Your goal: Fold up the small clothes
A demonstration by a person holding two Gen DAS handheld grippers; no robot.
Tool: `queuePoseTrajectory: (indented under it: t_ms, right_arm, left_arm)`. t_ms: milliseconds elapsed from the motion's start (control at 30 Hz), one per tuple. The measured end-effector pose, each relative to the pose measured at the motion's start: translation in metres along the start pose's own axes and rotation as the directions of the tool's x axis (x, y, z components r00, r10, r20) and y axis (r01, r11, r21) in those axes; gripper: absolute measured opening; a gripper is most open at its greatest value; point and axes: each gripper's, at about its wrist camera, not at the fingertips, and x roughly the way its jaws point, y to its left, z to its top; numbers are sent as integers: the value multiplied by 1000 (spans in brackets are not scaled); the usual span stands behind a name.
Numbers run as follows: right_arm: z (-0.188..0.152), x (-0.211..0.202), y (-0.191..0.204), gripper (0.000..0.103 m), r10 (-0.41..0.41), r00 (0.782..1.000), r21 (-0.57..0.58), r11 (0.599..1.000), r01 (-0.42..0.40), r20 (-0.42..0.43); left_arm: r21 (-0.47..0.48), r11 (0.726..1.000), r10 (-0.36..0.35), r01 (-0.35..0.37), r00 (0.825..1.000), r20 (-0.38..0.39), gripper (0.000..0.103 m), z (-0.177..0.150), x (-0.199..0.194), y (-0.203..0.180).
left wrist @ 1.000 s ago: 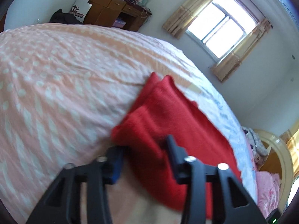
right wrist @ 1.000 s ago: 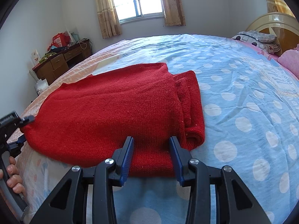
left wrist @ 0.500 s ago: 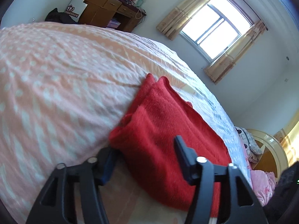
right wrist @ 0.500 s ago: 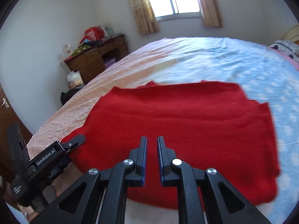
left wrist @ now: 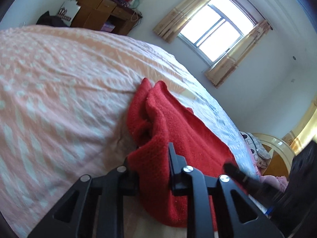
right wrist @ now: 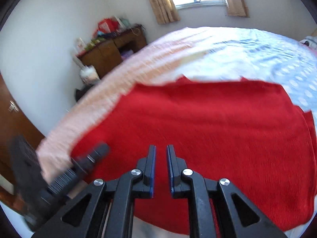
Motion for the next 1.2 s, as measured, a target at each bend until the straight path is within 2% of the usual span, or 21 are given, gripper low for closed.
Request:
queuePoseTrajectory:
  t_ms: [33, 67, 100, 167, 267, 367, 467, 533, 633, 800, 933, 967, 1033, 1067, 1100, 1133, 1167, 1200]
  right_arm:
    - [12, -1, 4, 30, 40, 999, -1, 999, -40, -4]
    - [22, 1, 9, 48, 77, 997, -5, 997, -77, -14]
    - [30, 7, 15, 58, 95, 995, -10, 995, -96, -23]
    - [48, 21, 31, 58, 118, 991, -43, 992, -121, -63]
    - [60, 50, 54, 58, 80, 990, -105, 990, -93, -118]
    - [62, 83, 81, 58, 72, 982, -188, 977, -105, -175]
    - [61, 115, 105, 58, 4, 974, -297, 952, -74, -227]
    - [59, 136, 114, 58, -24, 964, -333, 940, -69, -266]
    - [60, 163, 115, 59, -11, 940, -334, 936, -110, -340]
    - [62, 174, 116, 59, -6, 931, -407, 900, -154, -364]
    - [50, 180, 134, 60, -100, 940, -536, 838, -97, -326]
    - [48, 180, 137, 60, -119, 941, -561, 823, -84, -317]
    - [51, 179, 133, 58, -110, 940, -550, 830, -93, -324]
    - [52, 178, 129, 49, -101, 939, -539, 836, -99, -329]
    - [55, 177, 125, 34, -107, 939, -534, 841, -90, -326]
    - [57, 177, 121, 26, -115, 939, -528, 846, -78, -323]
    - [62, 176, 112, 18, -111, 938, -491, 868, -69, -328]
    - [66, 174, 106, 15, -83, 936, -446, 891, -83, -341]
  left_arm:
    - [3, 1000, 0, 0, 1000, 8, 23, 0, 0, 0]
    - [4, 1000, -4, 4, 1000, 17, 23, 0, -2, 0]
    - [1, 1000, -9, 9, 1000, 19, 23, -1, -2, 1]
    - [-24, 1000, -17, 18, 1000, 19, 23, -1, -3, 8]
    - [-58, 997, -41, 42, 999, 19, 23, -2, -5, 16]
    - [-70, 996, -59, 60, 998, 23, 23, -3, -6, 18]
    - [-84, 993, -75, 77, 997, 26, 23, -5, -7, 22]
    - [-95, 992, -78, 80, 997, 28, 20, -6, -7, 24]
    - [-109, 990, -89, 92, 996, 27, 20, -9, -10, 29]
    - [-107, 989, -99, 102, 994, 37, 22, -14, -17, 31]
    - [-113, 988, -102, 106, 994, 37, 22, -12, -15, 33]
    - [-115, 988, -103, 107, 994, 36, 22, -11, -14, 35]
    - [-112, 988, -101, 105, 994, 36, 22, -10, -14, 35]
    - [-110, 988, -101, 104, 994, 36, 22, -9, -15, 35]
    - [-109, 989, -101, 104, 994, 36, 22, -9, -15, 36]
    - [-108, 989, -102, 106, 994, 36, 22, -8, -15, 37]
    - [-105, 989, -104, 107, 994, 36, 22, -8, -15, 35]
    - [-98, 989, -110, 113, 993, 34, 22, -8, -15, 34]
